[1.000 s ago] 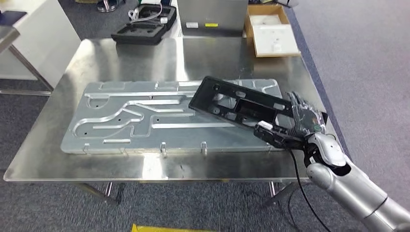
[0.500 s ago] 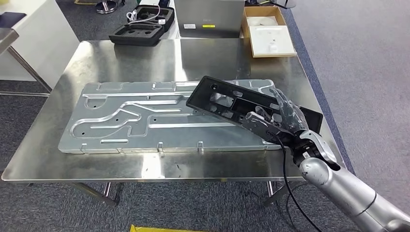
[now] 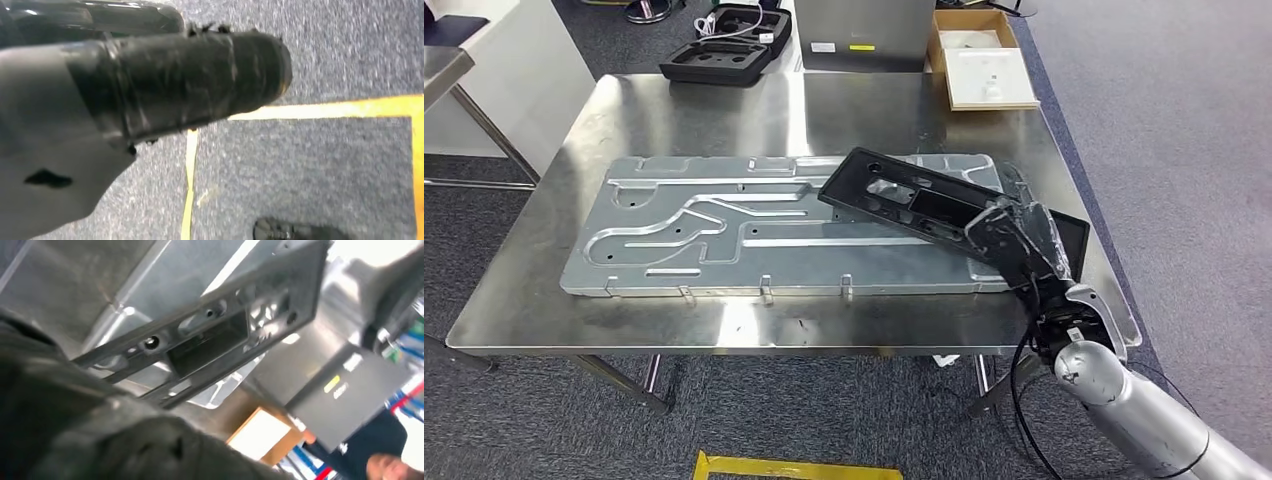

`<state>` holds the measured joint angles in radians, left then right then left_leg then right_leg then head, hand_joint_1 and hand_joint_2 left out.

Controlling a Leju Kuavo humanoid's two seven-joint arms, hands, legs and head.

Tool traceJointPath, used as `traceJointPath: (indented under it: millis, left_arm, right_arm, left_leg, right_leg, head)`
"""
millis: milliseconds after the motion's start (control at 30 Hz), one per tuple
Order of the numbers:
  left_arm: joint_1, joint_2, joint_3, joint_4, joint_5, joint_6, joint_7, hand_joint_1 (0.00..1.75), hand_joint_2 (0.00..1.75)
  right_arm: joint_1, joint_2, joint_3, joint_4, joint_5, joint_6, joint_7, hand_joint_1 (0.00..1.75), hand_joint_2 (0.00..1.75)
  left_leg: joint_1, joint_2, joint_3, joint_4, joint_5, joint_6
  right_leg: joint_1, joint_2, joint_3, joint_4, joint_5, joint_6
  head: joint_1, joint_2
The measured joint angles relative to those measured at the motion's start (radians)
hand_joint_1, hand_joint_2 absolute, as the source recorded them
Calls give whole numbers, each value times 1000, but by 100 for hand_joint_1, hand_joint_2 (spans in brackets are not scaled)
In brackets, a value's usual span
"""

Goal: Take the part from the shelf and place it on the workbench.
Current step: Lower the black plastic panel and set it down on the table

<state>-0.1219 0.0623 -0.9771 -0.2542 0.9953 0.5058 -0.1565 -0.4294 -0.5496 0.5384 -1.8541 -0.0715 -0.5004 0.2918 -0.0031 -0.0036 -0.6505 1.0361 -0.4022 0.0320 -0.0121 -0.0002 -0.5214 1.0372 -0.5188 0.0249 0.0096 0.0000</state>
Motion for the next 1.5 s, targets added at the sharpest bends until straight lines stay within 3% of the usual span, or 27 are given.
traceJointPath:
  millis: [67, 100, 167, 233, 300, 467, 500, 600, 633, 667, 733, 800, 833, 867, 900, 967, 1033, 1067, 1133, 1200, 1300, 1333, 1367, 1400, 1433, 1500]
  left_arm:
    - [3, -3, 1, -1, 1, 2, -1, 0, 0]
    - [5, -4, 1, -1, 1, 3, -2, 0, 0]
    - [6, -6, 2, -3, 2, 3, -2, 0, 0]
    - [5, -8, 5, -4, 4, 3, -3, 0, 0]
    - [5, -8, 7, -4, 4, 3, -3, 0, 0]
    - [5, -9, 8, -4, 4, 3, -2, 0, 0]
    - [5, -9, 9, -5, 4, 3, -2, 0, 0]
    - [1, -9, 14, -7, 4, 7, -1, 0, 0]
    - [0, -10, 16, -7, 5, 8, 0, 0, 0]
    - [0, -11, 16, -8, 6, 9, 1, 0, 0]
    - [0, -14, 16, -9, 7, 12, 4, 0, 0]
    - [0, -17, 16, -10, 8, 13, 4, 0, 0]
    - [0, -18, 16, -11, 9, 13, 3, 0, 0]
    - [0, -18, 16, -11, 10, 13, 2, 0, 0]
    - [0, -18, 16, -11, 10, 12, 1, 0, 0]
    - [0, -19, 16, -11, 11, 8, -1, 0, 0]
    - [0, -20, 16, -11, 11, 4, -2, 0, 0]
    - [-1, -20, 16, -11, 12, 2, -2, 0, 0]
    - [0, -20, 16, -11, 13, -2, -3, 0, 0]
    - [2, -20, 16, -11, 14, -5, -3, 0, 0]
    - [1, -20, 16, -11, 14, -8, -6, 0, 0]
    - [1, -20, 16, -11, 13, -9, -7, 0, 0]
    - [1, -20, 16, -11, 12, -10, -7, 0, 0]
    - [1, -20, 16, -11, 10, -11, -8, 0, 0]
    - [1, -20, 16, -11, 8, -13, -8, 0, 0]
    - [-1, -18, 16, -11, 4, -17, -4, 0, 0]
  right_arm:
    - [26, -1, -21, -29, -35, -29, -8, 0, 0]
    - [36, -2, -30, -42, -45, -37, -11, 0, 0]
    - [50, -2, -45, -65, -54, -43, -13, 0, 0]
    - [62, -2, -57, -83, -56, -45, -14, 0, 0]
    - [73, -2, -66, -94, -57, -45, -14, 0, 0]
    - [80, -2, -70, -101, -57, -45, -14, 0, 0]
    - [82, -2, -72, -105, -57, -45, -14, 0, 0]
    - [91, -2, -98, -128, -72, -82, -15, 0, 0]
    - [98, -2, -108, -135, -84, -107, -19, 0, 0]
    - [106, -1, -118, -139, -105, -128, -29, 0, 0]
    - [129, 8, -147, -152, -207, -152, -79, 0, 0]
    - [152, 23, -179, -165, -361, -155, -158, 0, 0]
    - [163, 30, -192, -172, -433, -155, -196, 0, 0]
    - [173, 34, -203, -179, -495, -155, -230, 0, 0]
    - [180, 36, -213, -186, -546, -155, -259, 0, 0]
    - [187, 39, -236, -201, -632, -155, -311, 0, 0]
    - [191, 41, -259, -217, -686, -155, -348, 0, 0]
    - [194, 41, -269, -223, -703, -155, -362, 0, 0]
    - [199, 42, -283, -230, -759, -149, -387, 0, 0]
    - [202, 44, -288, -234, -850, -136, -420, 0, 0]
    - [203, 46, -287, -243, -910, -122, -465, 0, 0]
    - [202, 46, -287, -245, -904, -124, -473, 0, 0]
    - [202, 46, -287, -247, -895, -128, -477, 0, 0]
    - [201, 46, -287, -248, -884, -133, -478, 0, 0]
    - [200, 46, -287, -250, -873, -136, -476, 0, 0]
    - [198, 46, -287, -254, -852, -139, -471, 0, 0]
  left_leg:
    - [1, 0, -4, 1, 6, -13]
    - [2, 0, -11, 9, -6, -20]
    - [6, 0, -37, 77, -78, -32]
    - [8, 0, -70, 200, -168, -41]
    - [9, 0, -77, 279, -194, -44]
    - [9, 0, -54, 278, -173, -44]
    - [9, 0, -20, 232, -153, -42]
    - [-1, -3, 129, 5, -113, -20]
    - [-1, -3, 146, -33, -111, -9]
    - [1, -1, 142, -40, -101, -1]
    - [6, 4, 129, -52, -78, 17]
    - [3, 8, 106, -50, -59, 27]
    - [3, 10, 92, -48, -51, 28]
    - [2, 10, 77, -44, -43, 28]
    - [2, 11, 63, -39, -36, 27]
    - [2, 10, 37, -25, -25, 21]
    - [0, 10, 16, -9, -17, 11]
    - [-2, 9, 10, -3, -12, 5]
    - [-3, 9, 4, -3, 2, -7]
    - [0, 6, -9, 14, -20, -20]
    - [6, 4, -54, 152, -154, -36]
    - [6, 4, -64, 211, -187, -38]
    - [7, 4, -65, 251, -196, -40]
    - [7, 4, -50, 261, -184, -40]
    - [7, 4, -18, 237, -159, -38]
    - [5, 4, 80, 111, -123, -31]
  right_leg:
    - [-1, 1, -9, -4, 11, -14]
    - [-3, 1, -15, -5, 18, -22]
    - [-7, 0, -32, -8, 36, -37]
    - [-6, 0, -54, -8, 52, -42]
    - [-5, 0, -76, -6, 67, -41]
    - [-6, 1, -90, -5, 77, -38]
    - [-6, 1, -95, -4, 81, -37]
    - [-6, -1, -111, -9, 113, -12]
    - [-6, -2, -114, -11, 121, -3]
    - [-6, -2, -117, -8, 116, 3]
    - [-6, 0, -139, 46, 58, 9]
    - [-7, 0, -177, 170, -35, 13]
    - [-7, 0, -190, 229, -62, 15]
    - [-8, 0, -190, 264, -67, 18]
    - [-8, 0, -174, 265, -53, 19]
    - [-9, -1, -90, 165, -6, 18]
    - [-6, -1, -2, 34, 0, 11]
    - [-3, 0, 18, -3, -6, 6]
    - [0, 0, 12, -16, -3, -8]
    - [-4, -2, -2, -20, 15, -23]
    - [-7, -5, -38, -22, 47, -38]
    - [-7, -6, -53, -21, 58, -38]
    - [-7, -6, -68, -20, 68, -38]
    - [-7, -5, -83, -18, 78, -37]
    - [-7, -5, -97, -15, 87, -35]
    - [-7, -6, -118, -10, 102, -29]
  head:
    - [0, 0]
    - [-1, 0]
    - [-3, 0]
    - [-4, 0]
    - [-4, 0]
    - [-4, 0]
    - [-4, 0]
    - [-5, 0]
    - [-5, 0]
    - [-6, 0]
    - [-1, 0]
    - [5, 0]
    - [5, 0]
    - [5, 0]
    - [6, 0]
    - [6, 0]
    - [5, 0]
    - [6, 0]
    - [8, 0]
    - [8, 0]
    - [3, 0]
    - [2, 0]
    - [3, 0]
    - [2, 0]
    - [2, 0]
    - [2, 0]
